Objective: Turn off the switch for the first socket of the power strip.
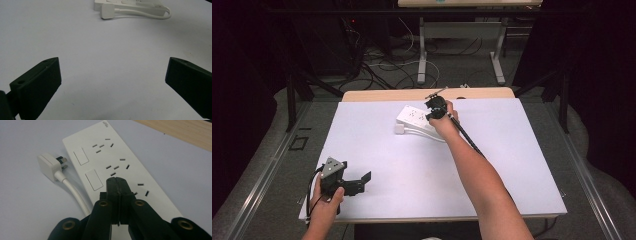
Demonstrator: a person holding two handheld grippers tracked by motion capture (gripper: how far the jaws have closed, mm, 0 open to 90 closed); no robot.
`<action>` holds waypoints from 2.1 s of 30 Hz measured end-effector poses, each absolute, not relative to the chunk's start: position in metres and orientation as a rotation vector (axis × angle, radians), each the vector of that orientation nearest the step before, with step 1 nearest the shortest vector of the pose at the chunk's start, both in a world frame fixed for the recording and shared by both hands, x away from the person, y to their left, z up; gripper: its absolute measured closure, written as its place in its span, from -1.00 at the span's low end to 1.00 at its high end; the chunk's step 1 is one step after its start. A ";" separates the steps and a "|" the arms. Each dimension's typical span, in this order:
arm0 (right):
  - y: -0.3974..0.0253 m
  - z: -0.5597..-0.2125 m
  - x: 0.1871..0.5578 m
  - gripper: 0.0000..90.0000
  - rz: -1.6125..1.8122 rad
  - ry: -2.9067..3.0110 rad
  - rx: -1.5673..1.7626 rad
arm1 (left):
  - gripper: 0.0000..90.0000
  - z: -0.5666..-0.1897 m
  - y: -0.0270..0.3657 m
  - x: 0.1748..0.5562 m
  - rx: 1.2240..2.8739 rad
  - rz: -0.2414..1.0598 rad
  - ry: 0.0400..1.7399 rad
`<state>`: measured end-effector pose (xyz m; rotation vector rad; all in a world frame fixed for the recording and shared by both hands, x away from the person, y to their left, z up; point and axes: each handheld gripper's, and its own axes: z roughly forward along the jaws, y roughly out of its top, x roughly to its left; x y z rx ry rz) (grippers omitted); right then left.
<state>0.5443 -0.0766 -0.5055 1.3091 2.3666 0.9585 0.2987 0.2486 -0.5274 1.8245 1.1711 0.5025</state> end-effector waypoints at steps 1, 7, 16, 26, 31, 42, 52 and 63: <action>-0.075 -0.507 0.544 1.00 0.941 2.373 1.313 | -1.00 -0.528 0.248 0.299 1.819 0.505 1.170; -0.072 -0.513 0.544 1.00 0.895 2.387 1.321 | -1.00 -0.527 0.249 0.299 1.817 0.511 1.167; -0.068 -0.518 0.544 1.00 0.922 2.403 1.296 | -1.00 -0.527 0.250 0.299 1.819 0.513 1.167; -0.066 -0.522 0.544 1.00 0.889 2.418 1.300 | -1.00 -0.527 0.250 0.299 1.819 0.512 1.167; -0.065 -0.524 0.543 1.00 0.913 2.409 1.285 | -1.00 -0.527 0.250 0.298 1.819 0.512 1.167; -0.065 -0.524 0.543 1.00 0.910 2.407 1.292 | -1.00 -0.528 0.250 0.299 1.817 0.509 1.174; -0.063 -0.529 0.543 1.00 0.933 2.390 1.269 | -1.00 -0.529 0.251 0.300 1.825 0.502 1.185; -0.062 -0.528 0.543 1.00 0.928 2.388 1.300 | -1.00 -0.528 0.249 0.300 1.823 0.506 1.170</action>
